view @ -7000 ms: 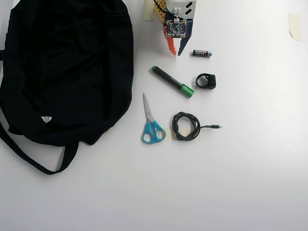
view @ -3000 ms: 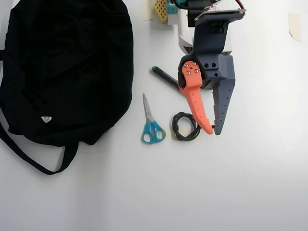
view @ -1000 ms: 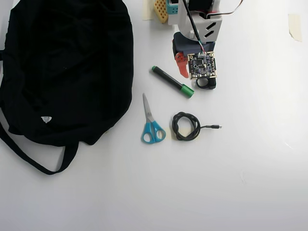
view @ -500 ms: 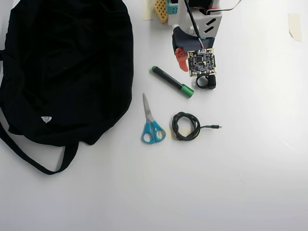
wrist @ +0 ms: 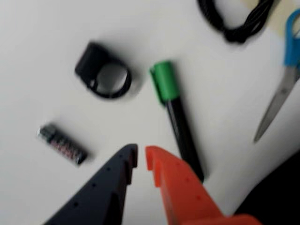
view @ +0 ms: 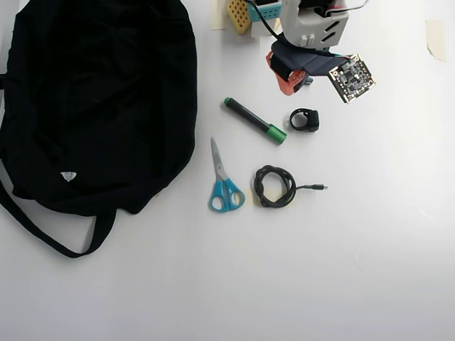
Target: Put the green marker into the black bag
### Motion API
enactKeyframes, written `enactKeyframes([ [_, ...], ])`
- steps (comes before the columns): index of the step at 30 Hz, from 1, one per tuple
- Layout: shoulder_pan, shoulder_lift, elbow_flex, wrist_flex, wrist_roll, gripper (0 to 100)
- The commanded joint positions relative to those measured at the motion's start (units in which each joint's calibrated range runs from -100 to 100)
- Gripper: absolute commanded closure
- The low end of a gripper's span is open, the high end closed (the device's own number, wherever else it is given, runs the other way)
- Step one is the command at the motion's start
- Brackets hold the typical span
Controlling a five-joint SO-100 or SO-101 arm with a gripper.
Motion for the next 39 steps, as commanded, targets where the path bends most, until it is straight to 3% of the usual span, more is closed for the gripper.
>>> enactKeyframes([
  [1,-0.11,-2.11,-0.39,3.76,0.51,98],
  [7,1.61,-2.19,5.27,4.19,2.97,98],
  [14,4.22,-2.28,11.11,-7.44,7.43,97],
  [28,11.48,-1.03,19.82,-17.26,11.26,67],
  [39,11.33,-0.95,27.46,-24.15,9.89,65],
])
